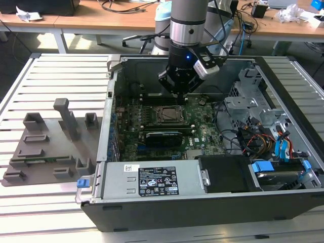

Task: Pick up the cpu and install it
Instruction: 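Install the second cpu locking lever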

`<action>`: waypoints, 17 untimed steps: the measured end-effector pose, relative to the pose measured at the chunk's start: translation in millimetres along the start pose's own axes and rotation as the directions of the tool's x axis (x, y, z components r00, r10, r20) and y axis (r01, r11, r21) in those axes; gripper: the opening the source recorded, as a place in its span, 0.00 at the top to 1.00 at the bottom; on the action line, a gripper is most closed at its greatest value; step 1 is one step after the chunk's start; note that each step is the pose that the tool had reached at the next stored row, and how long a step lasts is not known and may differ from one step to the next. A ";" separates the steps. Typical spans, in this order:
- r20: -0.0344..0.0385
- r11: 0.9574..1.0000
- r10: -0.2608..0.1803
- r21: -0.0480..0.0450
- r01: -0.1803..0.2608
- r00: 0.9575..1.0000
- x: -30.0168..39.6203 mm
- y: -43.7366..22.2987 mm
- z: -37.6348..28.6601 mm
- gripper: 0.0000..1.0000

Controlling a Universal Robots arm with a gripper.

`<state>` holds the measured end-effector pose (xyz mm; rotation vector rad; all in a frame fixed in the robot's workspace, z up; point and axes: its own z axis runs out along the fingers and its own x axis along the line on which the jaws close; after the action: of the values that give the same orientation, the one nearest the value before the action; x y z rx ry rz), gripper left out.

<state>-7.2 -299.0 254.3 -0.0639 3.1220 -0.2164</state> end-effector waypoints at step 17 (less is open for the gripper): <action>0.005 0.991 0.002 -0.135 -0.002 1.000 6.1 -57.8 10.6 0.89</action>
<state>-10.8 -357.9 251.7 -0.0623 3.1267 -0.0047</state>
